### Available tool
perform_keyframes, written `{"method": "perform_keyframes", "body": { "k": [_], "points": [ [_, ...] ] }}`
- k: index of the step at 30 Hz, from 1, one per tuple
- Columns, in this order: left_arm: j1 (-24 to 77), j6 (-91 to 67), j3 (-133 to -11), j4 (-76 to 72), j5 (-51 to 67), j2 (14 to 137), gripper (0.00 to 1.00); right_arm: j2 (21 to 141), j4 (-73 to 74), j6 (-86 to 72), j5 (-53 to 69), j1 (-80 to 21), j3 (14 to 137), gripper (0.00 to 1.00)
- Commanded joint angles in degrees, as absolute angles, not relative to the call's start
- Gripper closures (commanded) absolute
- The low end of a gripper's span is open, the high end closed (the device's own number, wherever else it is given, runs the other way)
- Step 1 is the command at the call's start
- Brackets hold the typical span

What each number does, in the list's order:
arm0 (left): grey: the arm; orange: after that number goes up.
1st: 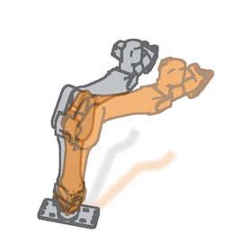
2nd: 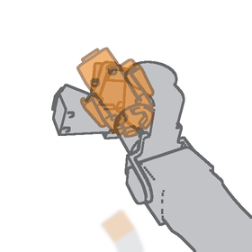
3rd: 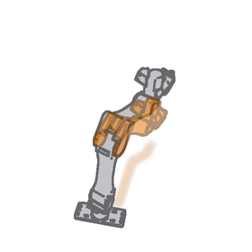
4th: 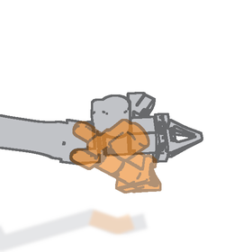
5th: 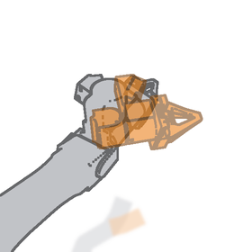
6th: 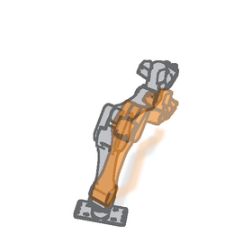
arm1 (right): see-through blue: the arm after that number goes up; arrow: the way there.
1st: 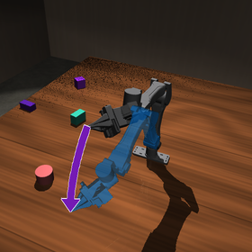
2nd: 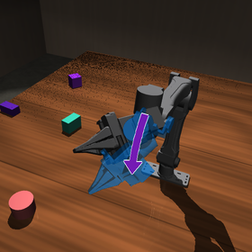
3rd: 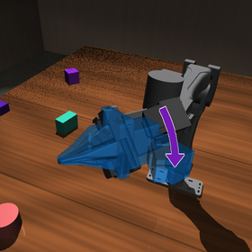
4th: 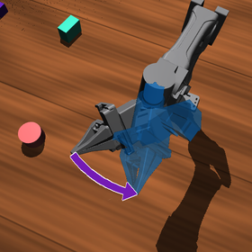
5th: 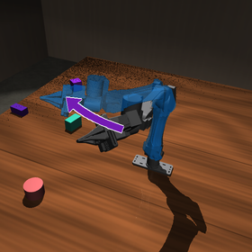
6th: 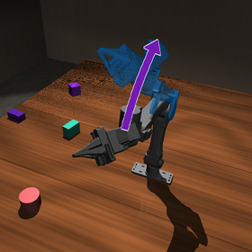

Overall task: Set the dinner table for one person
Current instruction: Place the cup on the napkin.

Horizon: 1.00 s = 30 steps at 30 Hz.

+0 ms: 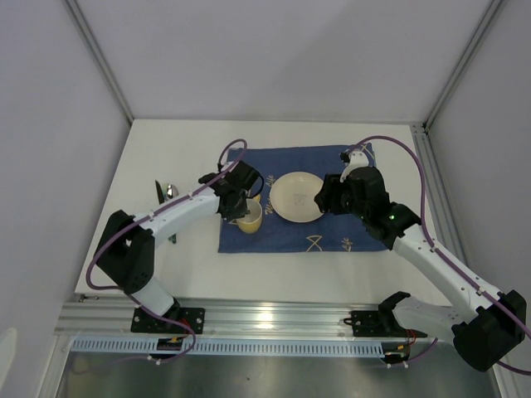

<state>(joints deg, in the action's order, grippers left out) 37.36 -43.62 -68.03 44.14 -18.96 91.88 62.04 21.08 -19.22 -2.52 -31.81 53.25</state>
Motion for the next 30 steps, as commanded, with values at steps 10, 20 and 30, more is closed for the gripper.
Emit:
{"method": "perform_keyframes", "body": {
  "k": [10, 20, 30],
  "points": [
    [37.70, -53.07, -76.02, 48.86, -23.29, 94.92, 0.99, 61.00, 19.78, -18.46, -2.37, -32.43, 53.00, 0.45],
    [42.01, -71.69, -76.55, 53.69, -27.15, 95.89, 0.99, 61.35, 19.34, -18.72, -1.85, -32.61, 52.73, 0.45],
    [42.80, -92.27, -85.25, 69.16, -33.31, 99.75, 0.99, 61.17, 19.60, -18.90, -1.76, -32.87, 52.29, 0.45]
  ]
}}
